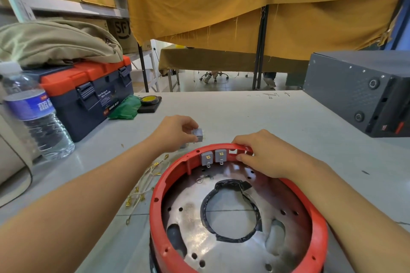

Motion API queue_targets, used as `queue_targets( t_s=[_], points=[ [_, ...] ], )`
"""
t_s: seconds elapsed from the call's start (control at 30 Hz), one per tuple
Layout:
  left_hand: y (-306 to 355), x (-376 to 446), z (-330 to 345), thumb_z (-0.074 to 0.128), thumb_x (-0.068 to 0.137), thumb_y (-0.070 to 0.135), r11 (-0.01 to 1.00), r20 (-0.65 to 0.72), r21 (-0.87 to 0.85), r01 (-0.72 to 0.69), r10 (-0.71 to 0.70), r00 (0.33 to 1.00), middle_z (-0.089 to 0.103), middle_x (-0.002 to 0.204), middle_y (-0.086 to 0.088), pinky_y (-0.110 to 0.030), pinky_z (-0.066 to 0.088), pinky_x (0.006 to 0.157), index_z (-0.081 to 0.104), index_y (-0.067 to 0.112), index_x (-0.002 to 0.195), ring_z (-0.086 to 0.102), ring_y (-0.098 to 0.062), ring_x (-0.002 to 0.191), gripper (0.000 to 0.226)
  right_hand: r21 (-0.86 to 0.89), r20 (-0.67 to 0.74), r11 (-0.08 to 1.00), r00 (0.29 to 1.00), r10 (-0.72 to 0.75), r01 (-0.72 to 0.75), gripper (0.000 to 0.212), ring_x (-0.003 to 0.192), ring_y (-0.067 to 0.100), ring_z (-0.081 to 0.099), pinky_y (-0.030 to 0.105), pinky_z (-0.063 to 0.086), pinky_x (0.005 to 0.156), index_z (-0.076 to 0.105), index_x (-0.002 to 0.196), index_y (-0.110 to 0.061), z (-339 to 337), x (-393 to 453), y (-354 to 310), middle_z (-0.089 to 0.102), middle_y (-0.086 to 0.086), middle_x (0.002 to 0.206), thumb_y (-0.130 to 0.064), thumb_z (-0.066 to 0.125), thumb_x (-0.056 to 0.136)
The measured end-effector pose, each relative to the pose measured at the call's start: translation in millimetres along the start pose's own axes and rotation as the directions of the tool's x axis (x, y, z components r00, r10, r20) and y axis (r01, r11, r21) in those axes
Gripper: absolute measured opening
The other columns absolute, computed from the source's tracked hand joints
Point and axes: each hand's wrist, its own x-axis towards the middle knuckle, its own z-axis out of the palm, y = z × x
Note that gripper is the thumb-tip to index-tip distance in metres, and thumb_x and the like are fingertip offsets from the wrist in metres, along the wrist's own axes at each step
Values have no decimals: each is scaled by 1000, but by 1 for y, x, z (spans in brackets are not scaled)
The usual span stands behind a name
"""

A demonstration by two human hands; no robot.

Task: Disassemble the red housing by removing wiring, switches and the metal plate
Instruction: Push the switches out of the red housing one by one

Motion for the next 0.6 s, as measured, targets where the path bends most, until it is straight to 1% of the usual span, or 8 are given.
queue_targets(
  t_s=[0.07,0.13,0.2,0.23,0.3,0.4,0.5,0.6],
  points=[
    [-4,3,10,73,80,11,998,16,52,-35,34,999,68,105,-9,-25,50,83,66,8,111,63,-19,93,32,2,9,1000,1000,8,-8,12,82,23,57,37,50,76,60,104,-23,0,-1,-1,55,-2,83,-23,54,94],
    [-7,7,18,69,81,11,990,25,121,-73,71,997,67,108,-9,-22,47,83,66,7,112,63,-18,95,31,1,15,1000,1000,18,-18,13,83,23,58,39,50,78,60,105,-23,-1,-1,-2,58,1,89,-23,54,93],
    [-10,10,22,66,82,12,979,31,176,-100,96,995,67,111,-9,-21,46,85,66,8,114,62,-18,98,32,-2,16,1000,1000,21,-21,14,84,24,58,40,50,78,60,105,-22,-1,-1,-3,59,2,90,-23,54,93],
    [-11,11,23,66,83,13,973,35,205,-108,103,994,67,114,-8,-22,46,87,65,9,115,61,-19,101,33,-5,17,1000,1000,19,-19,14,84,24,58,40,50,78,60,105,-22,-1,-1,-3,60,3,90,-23,54,93],
    [-13,14,24,64,85,18,944,41,305,-124,117,992,66,119,-4,-31,45,93,64,14,118,59,-22,106,34,-14,20,1000,1000,19,-18,14,84,24,58,40,50,78,60,105,-21,-1,-1,-3,60,3,91,-23,54,93],
    [-16,16,24,62,87,26,892,31,434,-124,122,992,65,120,3,-36,40,95,63,22,120,53,-22,109,33,-21,23,1000,1000,20,-20,14,83,24,58,40,50,77,60,105,-21,-1,-2,-4,61,4,90,-23,54,93],
    [-17,15,24,61,88,26,890,29,444,-106,104,994,63,123,2,-37,39,97,60,22,123,52,-23,111,36,-28,24,999,1000,20,-20,13,82,25,58,40,50,77,60,104,-21,-1,-2,-4,60,4,90,-22,54,93],
    [-16,10,20,63,87,21,931,28,350,-103,100,995,56,132,-4,-39,38,102,55,18,130,47,-25,121,44,-40,26,999,999,19,-18,10,83,25,58,40,50,77,59,102,-21,-2,-3,-5,59,4,89,-23,53,94]
  ],
)
